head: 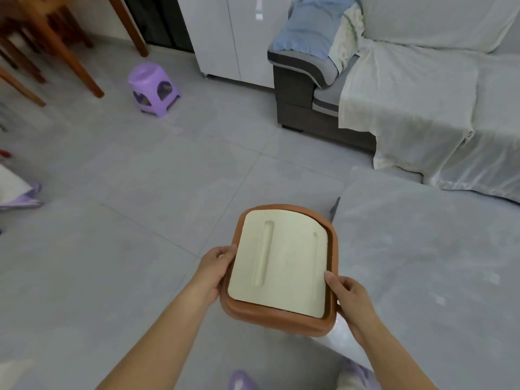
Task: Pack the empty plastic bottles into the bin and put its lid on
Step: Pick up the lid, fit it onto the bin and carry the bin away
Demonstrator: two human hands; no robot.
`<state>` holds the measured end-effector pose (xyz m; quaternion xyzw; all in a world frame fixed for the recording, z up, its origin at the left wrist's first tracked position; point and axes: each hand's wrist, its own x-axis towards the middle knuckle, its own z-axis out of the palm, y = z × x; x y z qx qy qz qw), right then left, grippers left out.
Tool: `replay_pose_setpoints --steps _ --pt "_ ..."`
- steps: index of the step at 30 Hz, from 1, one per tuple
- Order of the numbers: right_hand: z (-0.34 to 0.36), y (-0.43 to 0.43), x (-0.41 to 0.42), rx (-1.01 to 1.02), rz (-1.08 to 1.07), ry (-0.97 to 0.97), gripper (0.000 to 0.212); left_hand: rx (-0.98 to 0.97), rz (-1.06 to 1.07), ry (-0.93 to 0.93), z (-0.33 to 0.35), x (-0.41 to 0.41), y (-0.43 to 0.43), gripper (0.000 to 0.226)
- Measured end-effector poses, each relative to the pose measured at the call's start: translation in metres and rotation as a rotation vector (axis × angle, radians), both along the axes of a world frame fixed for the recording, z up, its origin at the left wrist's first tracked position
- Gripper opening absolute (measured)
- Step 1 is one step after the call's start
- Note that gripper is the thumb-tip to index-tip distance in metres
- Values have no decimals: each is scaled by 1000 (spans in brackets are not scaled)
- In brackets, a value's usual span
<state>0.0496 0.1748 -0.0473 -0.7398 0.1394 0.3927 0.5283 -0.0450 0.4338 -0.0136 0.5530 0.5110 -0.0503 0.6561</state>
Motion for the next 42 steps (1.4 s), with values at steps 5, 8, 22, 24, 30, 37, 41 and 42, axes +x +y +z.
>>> replay_pose_setpoints --steps 5,8,22,24,30,37,41,42 --pt "-38 64 -26 -15 -45 0 39 18 -106 43 -22 -3 67 41" --pt "-70 92 -18 -60 -26 -4 36 -5 -141 77 -52 -3 84 34" --pt "-295 161 85 -431 429 -276 30 -467 387 299 -312 14 74 47" --pt "-332 166 107 -484 538 -372 34 -543 438 278 -354 21 62 47" --pt "-410 175 156 -588 823 -481 37 -805 624 211 -433 34 5 61" --pt "-444 175 180 -584 888 -454 43 -823 666 171 -456 57 -31 63" --pt "-438 174 182 -590 897 -409 57 -857 737 200 -444 72 -35 60" --pt "-436 173 180 -601 907 -395 64 -880 777 222 -442 73 -35 64"
